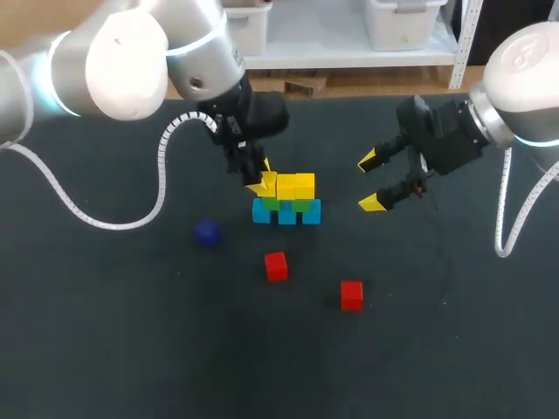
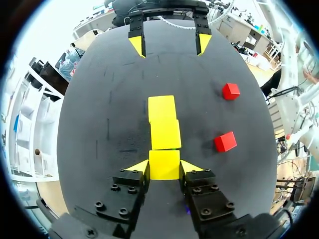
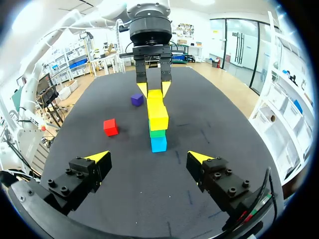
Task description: Place the blue cubes, place green cubes on the blue cubes, place the yellow cubes on the green cubes, then place the red cubes on the yellow cubes, and place purple cube on the red cubes.
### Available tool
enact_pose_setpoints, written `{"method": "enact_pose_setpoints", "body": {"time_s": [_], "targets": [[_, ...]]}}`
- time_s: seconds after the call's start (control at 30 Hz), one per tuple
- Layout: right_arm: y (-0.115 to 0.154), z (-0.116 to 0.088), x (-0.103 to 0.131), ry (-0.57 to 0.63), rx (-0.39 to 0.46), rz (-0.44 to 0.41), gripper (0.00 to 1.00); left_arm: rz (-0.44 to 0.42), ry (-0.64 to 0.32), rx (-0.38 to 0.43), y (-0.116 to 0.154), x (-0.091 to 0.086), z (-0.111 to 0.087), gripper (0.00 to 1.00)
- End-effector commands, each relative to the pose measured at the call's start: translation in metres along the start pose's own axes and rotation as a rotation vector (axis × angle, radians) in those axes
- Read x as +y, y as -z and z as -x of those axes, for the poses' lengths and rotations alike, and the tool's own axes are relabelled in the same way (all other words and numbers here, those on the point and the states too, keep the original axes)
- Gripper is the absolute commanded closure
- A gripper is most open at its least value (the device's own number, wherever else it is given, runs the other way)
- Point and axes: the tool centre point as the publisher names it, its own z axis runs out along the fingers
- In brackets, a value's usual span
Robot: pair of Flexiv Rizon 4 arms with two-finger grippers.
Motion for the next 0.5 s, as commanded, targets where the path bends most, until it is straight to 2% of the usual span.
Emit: {"method": "enact_pose_setpoints", "body": {"time_s": [0.03,0.5], "targets": [[-0.0001,-0.0003,-0.0002,0.001,-0.002,0.000,0.00,-0.005,0.001,0.004,-0.0005,0.0026,0.0010,0.78],[-0.0001,-0.0003,-0.0002,0.001,-0.002,0.000,0.00,-0.011,0.002,0.006,-0.0015,0.0026,0.0011,0.69]]}}
